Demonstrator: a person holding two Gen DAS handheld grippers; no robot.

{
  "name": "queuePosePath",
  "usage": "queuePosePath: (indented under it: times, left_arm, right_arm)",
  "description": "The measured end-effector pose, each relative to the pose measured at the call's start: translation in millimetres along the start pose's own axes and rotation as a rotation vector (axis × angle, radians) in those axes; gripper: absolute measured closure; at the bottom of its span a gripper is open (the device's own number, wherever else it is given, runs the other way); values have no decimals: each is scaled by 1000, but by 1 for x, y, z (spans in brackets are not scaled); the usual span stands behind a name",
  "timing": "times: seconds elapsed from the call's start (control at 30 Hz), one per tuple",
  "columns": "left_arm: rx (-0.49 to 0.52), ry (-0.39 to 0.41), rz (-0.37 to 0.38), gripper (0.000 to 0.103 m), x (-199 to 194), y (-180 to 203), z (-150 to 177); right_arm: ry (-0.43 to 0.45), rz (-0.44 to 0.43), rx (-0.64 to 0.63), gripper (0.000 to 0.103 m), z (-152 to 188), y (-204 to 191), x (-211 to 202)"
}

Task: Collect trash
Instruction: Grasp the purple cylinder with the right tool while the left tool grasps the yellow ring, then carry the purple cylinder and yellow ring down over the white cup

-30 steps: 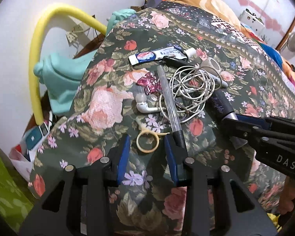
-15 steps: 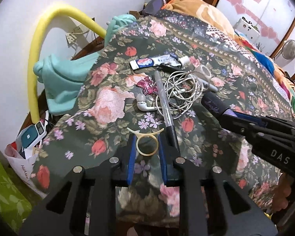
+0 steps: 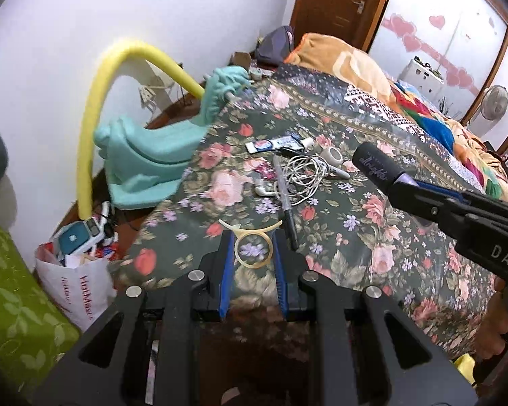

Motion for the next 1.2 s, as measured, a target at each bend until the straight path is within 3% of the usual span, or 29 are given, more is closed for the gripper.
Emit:
queuePosePath:
  times: [0.27,0.63,0.87,1.2]
  left_arm:
    - [-13,49,-63,82,-63,-18,27]
    - [-159,60,-152,82,-119,-83,95]
    - [-317,15,-186,82,-123,-135,156]
    - [-521,-99,-218,82,-103,-202,243]
  right_arm:
    - [46,-59,-77,81,15,-57,-41]
    - [4,-167,-235,81,59,-152,-48]
    - [-68,-213,-359,81,95,-211,-33]
    - [-259,-267,-491,81,152,-279,20]
Point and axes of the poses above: each gripper's, at about its wrist camera, not at the fingertips, and x roughly the way its jaws point, y to its right, z to its underside, the point moved 7 cm from there along x, roughly the way its jaws point, and after that the axes turned 15 degrees about z, right-handed, at the moved point
